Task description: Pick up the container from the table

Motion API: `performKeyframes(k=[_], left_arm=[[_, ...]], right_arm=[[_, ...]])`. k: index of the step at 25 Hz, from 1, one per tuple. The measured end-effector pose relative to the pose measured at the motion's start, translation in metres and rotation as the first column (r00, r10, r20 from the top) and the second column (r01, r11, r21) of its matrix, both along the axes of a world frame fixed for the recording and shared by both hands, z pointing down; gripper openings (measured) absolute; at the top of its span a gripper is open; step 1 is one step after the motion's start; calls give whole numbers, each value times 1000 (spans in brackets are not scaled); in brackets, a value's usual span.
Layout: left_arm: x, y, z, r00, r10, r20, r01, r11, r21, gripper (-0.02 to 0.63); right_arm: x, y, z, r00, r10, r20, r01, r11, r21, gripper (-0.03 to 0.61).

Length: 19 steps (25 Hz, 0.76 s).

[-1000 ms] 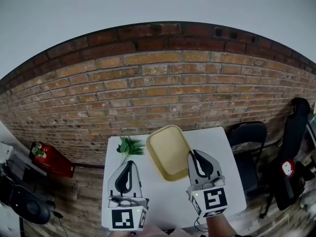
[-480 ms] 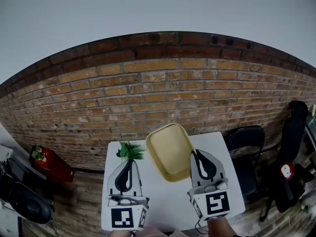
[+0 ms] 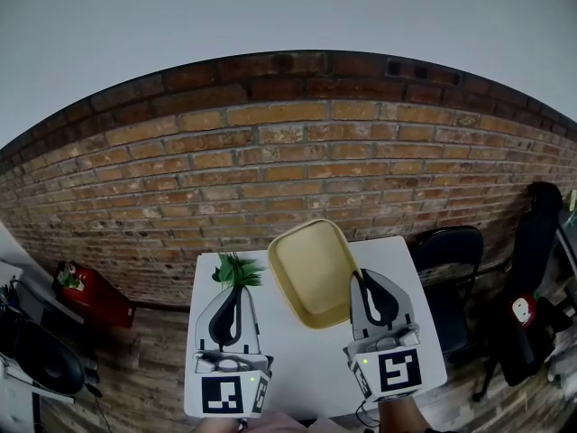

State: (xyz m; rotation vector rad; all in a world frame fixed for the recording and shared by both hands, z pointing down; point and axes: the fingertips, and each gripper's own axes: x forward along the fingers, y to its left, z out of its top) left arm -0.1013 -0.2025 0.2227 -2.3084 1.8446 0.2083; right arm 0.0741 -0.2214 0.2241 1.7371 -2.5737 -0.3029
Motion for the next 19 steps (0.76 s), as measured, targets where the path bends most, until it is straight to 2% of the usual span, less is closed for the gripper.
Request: performKeyframes(k=[19], left_arm=[[6, -5, 1, 1000, 15, 2, -15, 1000, 3, 8]], right_arm=[[3, -2, 2, 1000, 12, 0, -12, 1000, -3, 21]])
